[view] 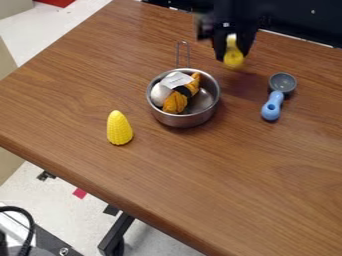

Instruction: Put the knife on the top of the table.

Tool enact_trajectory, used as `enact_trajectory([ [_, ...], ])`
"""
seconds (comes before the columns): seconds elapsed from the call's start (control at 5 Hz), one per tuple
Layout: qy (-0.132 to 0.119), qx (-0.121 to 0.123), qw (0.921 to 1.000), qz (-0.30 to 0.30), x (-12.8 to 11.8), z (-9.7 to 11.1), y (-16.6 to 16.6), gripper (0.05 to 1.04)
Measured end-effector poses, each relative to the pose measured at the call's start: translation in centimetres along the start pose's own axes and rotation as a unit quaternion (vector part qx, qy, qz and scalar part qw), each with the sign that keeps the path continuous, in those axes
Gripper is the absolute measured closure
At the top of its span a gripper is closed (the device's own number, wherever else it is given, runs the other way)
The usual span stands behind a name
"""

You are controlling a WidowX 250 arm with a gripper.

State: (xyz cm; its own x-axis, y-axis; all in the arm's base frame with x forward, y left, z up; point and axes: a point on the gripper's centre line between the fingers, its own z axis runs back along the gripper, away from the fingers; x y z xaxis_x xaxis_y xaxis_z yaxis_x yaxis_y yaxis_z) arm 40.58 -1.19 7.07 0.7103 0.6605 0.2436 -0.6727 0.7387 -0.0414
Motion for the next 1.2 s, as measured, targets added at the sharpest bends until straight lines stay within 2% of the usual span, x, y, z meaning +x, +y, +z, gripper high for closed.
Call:
enact_trajectory([
  [0.4, 0.003, 0.021, 0.9998, -0.007, -0.8, -1.6, 0.0, 0.649],
  [0.6, 0.03, 0.029, 0.999, -0.016, -1.7, -1.6, 0.4, 0.582],
  [0.8, 0.041, 0.041, 0.9979, -0.03, -2.2, -1.5, 0.6, 0.284],
  [1.0, 0.037, 0.041, 0.9982, -0.024, -2.1, -1.6, 0.6, 0.083],
  [1.2, 0.046, 0.04, 0.9979, -0.023, -2.1, -1.5, 0.8, 0.085],
])
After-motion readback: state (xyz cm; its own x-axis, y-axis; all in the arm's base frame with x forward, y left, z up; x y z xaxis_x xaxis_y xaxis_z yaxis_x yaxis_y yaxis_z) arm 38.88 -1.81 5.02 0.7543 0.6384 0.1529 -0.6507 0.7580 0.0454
